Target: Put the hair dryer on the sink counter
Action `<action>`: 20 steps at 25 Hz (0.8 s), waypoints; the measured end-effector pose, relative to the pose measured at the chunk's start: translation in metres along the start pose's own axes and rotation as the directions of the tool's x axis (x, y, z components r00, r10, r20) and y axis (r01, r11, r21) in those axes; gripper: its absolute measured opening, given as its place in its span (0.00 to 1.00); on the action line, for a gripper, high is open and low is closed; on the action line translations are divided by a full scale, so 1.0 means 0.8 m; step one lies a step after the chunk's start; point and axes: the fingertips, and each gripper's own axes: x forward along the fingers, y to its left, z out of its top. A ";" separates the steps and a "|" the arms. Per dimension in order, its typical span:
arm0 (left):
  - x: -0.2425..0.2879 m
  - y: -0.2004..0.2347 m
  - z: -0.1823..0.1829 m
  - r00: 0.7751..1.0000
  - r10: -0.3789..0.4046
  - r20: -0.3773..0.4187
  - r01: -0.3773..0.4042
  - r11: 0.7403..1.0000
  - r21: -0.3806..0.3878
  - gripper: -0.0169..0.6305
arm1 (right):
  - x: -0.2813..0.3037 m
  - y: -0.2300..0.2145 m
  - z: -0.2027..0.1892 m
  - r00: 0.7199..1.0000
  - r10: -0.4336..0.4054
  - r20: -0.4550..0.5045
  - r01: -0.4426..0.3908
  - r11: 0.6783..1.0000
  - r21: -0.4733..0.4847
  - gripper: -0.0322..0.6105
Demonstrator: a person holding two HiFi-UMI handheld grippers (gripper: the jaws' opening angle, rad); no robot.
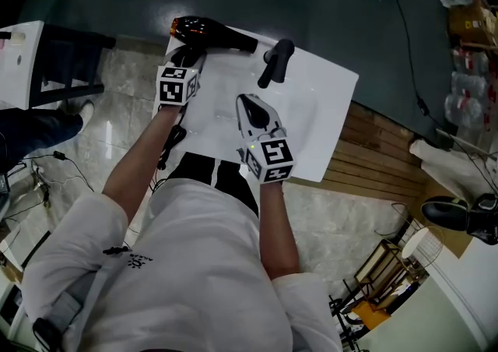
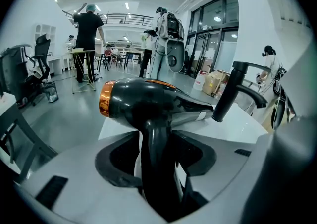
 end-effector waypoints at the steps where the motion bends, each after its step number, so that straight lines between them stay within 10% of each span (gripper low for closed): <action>1: 0.000 0.000 -0.001 1.000 0.001 -0.003 -0.001 1.000 0.001 0.32 | 0.000 0.000 0.000 1.000 0.001 -0.001 -0.001 1.000 0.000 0.06; 20: -0.013 0.000 0.000 1.000 0.001 -0.014 -0.001 1.000 0.001 0.39 | -0.003 0.002 0.008 1.000 0.021 0.011 -0.021 1.000 -0.012 0.06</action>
